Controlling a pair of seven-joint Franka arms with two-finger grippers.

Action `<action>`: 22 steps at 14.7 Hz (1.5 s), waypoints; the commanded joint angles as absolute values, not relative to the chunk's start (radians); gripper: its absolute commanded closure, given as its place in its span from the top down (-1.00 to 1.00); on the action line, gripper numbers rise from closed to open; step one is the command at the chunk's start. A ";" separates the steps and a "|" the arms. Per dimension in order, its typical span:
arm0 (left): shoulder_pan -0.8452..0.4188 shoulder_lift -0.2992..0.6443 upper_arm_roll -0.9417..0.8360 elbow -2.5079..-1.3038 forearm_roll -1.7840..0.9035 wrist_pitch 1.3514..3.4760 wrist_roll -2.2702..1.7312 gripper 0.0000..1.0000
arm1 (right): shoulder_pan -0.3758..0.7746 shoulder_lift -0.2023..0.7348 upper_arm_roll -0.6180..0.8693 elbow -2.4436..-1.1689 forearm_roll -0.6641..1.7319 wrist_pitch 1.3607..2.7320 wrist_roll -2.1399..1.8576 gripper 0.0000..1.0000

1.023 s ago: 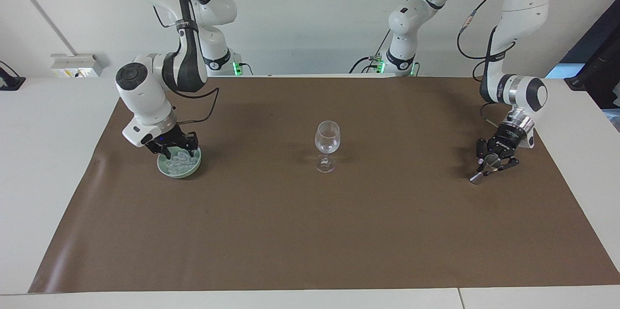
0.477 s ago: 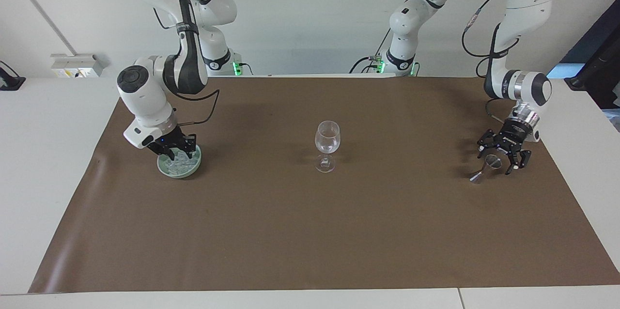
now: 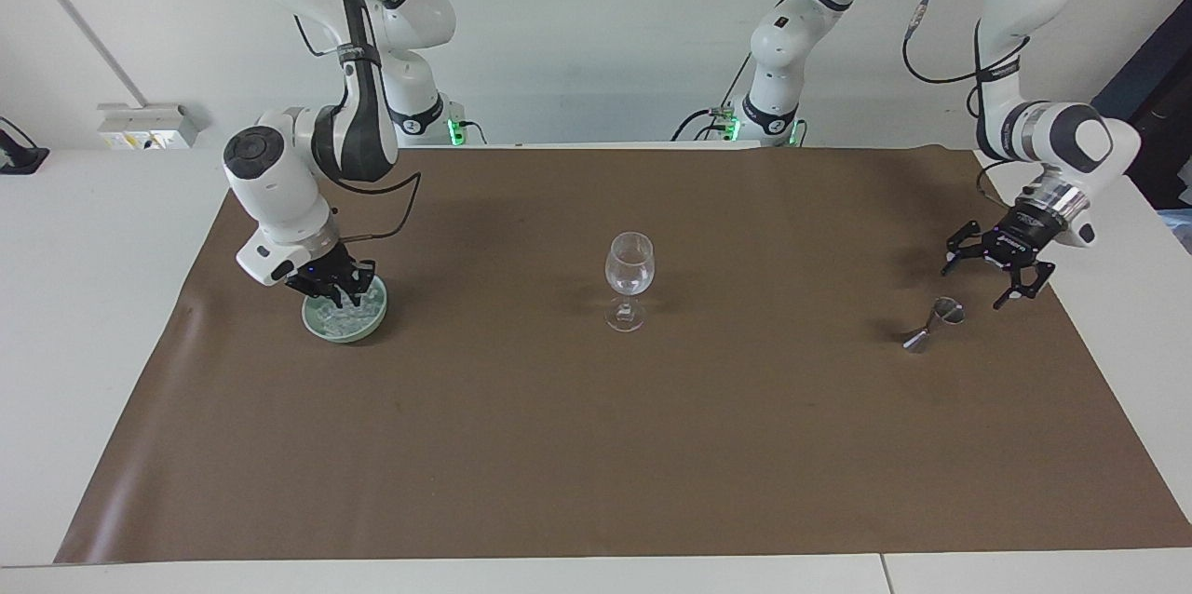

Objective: Pour wine and add ice with both arms
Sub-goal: 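Lower the bottle with the left gripper while the right gripper reaches the cup, then lift the green cup with the right gripper while the left gripper withdraws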

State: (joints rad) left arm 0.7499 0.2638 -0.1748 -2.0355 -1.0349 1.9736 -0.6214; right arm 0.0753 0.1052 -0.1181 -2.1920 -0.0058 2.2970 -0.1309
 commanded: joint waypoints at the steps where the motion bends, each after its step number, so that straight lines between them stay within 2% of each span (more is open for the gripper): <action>1: 0.695 0.213 -0.172 -1.927 -0.843 1.938 -0.656 1.00 | 0.072 0.104 -0.114 -2.162 0.000 2.274 -0.163 -1.00; 3: 0.657 0.202 -0.178 -1.831 -0.659 1.881 -0.666 1.00 | 0.081 0.110 -0.109 -2.068 0.000 2.174 -0.158 -1.00; 7: 0.548 0.198 -0.176 -1.675 -0.493 1.795 -0.675 1.00 | 0.094 0.112 -0.071 -1.878 0.033 1.973 -0.141 -1.00; 9: 0.450 0.169 -0.172 -1.655 -0.379 1.793 -0.675 1.00 | 0.100 0.121 -0.063 -1.781 0.102 1.870 -0.095 -1.00; 14: 0.237 0.089 -0.173 -1.657 -0.224 1.842 -0.669 1.00 | 0.283 0.210 -0.057 -1.484 0.092 1.655 0.199 -1.00; 16: 0.163 0.055 -0.157 -1.657 -0.209 1.845 -0.676 1.00 | 0.371 0.242 -0.057 -1.415 0.087 1.628 0.338 -1.00; 19: 0.057 0.026 -0.088 -1.655 -0.201 1.839 -0.657 1.00 | 0.492 0.262 -0.057 -1.382 0.086 1.679 0.499 -1.00; 22: -0.027 -0.004 -0.052 -1.654 -0.066 1.824 -0.501 1.00 | 0.612 0.354 -0.055 -1.269 0.069 1.690 0.659 -1.00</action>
